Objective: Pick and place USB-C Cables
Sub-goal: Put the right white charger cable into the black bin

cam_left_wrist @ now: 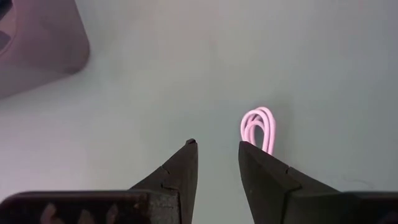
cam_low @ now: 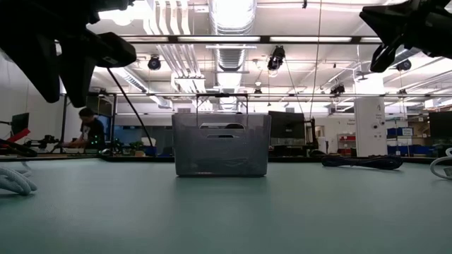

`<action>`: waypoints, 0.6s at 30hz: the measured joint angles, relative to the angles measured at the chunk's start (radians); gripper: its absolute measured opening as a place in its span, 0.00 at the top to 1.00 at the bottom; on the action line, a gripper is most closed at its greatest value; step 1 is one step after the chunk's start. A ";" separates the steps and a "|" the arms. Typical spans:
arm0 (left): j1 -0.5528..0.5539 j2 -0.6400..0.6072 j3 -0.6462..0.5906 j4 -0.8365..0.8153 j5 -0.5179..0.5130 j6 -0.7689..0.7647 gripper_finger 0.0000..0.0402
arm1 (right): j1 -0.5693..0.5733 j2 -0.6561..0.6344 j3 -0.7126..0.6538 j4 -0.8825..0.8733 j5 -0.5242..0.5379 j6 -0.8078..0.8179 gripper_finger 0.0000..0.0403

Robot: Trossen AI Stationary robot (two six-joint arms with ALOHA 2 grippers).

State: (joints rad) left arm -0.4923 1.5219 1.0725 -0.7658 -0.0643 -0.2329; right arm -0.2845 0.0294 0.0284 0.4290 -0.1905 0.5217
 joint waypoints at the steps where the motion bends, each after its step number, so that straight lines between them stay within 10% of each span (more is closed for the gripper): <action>1: 0.000 0.000 0.000 0.001 0.000 0.000 0.75 | 0.007 0.000 0.000 0.000 0.000 0.003 0.93; 18: 0.000 -0.004 0.000 0.002 -0.014 0.011 0.75 | 0.068 0.025 0.000 -0.054 0.113 0.062 0.93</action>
State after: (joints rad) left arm -0.4927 1.5179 1.0725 -0.7639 -0.0781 -0.2218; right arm -0.2161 0.0540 0.0284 0.3752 -0.0772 0.5841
